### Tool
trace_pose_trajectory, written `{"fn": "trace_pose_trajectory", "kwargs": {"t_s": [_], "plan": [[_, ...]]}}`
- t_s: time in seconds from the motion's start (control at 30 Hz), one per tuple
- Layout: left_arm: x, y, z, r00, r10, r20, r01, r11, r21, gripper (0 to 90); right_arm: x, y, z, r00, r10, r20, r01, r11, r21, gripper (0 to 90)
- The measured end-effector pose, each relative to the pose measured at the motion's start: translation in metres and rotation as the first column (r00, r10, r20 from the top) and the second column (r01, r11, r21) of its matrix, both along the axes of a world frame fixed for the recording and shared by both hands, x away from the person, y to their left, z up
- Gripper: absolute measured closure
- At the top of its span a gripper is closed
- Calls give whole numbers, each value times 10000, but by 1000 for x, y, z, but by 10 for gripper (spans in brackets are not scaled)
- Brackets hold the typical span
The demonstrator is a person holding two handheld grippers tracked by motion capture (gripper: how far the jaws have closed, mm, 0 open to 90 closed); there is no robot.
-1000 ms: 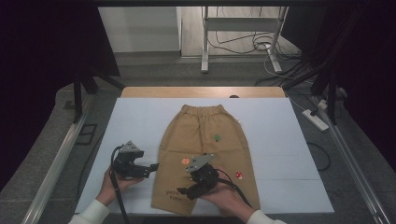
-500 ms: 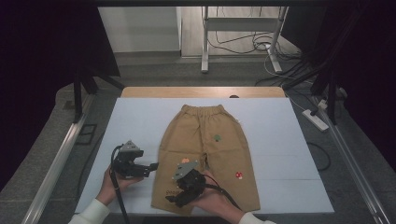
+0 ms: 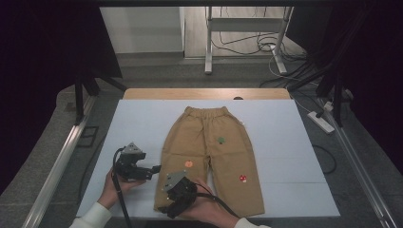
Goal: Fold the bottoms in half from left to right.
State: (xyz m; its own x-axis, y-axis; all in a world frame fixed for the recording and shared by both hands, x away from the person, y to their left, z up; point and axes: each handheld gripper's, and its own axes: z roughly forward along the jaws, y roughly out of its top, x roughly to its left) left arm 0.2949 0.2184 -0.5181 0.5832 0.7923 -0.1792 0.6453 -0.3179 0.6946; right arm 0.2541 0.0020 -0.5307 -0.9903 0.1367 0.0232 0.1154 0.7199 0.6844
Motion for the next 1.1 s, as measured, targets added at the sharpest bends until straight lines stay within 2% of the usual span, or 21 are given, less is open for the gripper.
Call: {"fn": "trace_pose_trajectory", "kwargs": {"t_s": [0.17, 0.27, 0.3, 0.33, 0.4, 0.57, 0.7, 0.8, 0.87, 0.93, 0.97, 1.0, 1.1], "plan": [[0, 0, -1, 10000, -18, -22, 18, 10000, 21, 119, -4, 8, -2, 9999, 123, -29, -123, 9999, 10, 200], [0, 0, -1, 10000, 20, 1, -20, 10000, -22, 120, -6, 12, -4, 9996, 247, 137, -243, 9994, -243, 200], [0, 0, 0, 10000, 14, 3, -14, 10000, -35, 121, -6, 13, -6, 9995, 265, 178, -262, 9995, -183, 200], [0, 0, 0, 10000, 9, 2, -9, 10000, -21, 121, -6, 14, -7, 9995, 278, 164, -272, 9989, -383, 200], [0, 1, -1, 10000, -5, -10, 5, 10000, -7, 121, -6, 15, -9, 9996, 267, 126, -261, 9987, -448, 201], [0, 1, -1, 10000, -9, -27, 9, 10000, 7, 121, -7, 17, -10, 9987, 276, 433, -257, 9987, -430, 237], [0, 1, -1, 10000, 50, -31, -50, 10000, -44, 121, -5, 15, -10, 9988, 18, 479, -3, 9996, -296, 369], [0, 1, -2, 10000, 38, -42, -38, 10000, 0, 121, -1, 9, -8, 9983, -135, 570, 147, 9997, -208, 573], [0, 2, -2, 10000, 31, -65, -31, 10000, 34, 121, 2, 5, -9, 9982, -122, 585, 120, 9999, 36, 686], [0, 2, -2, 10000, 59, -69, -59, 10000, 2, 121, 4, 1, -9, 9969, -128, 780, 125, 9999, 33, 781], [0, 3, -2, 10000, 51, -59, -51, 10000, 9, 121, 5, -1, -8, 9963, -109, 853, 120, 9999, -125, 819], [0, 3, -2, 10000, 65, -67, -65, 10000, -1, 121, 6, -2, -8, 9966, -111, 818, 114, 9999, -37, 848], [0, 4, -3, 9999, 75, -79, -75, 10000, 4, 121, 9, -5, -6, 9982, -173, 566, 179, 9998, -101, 861]]}}
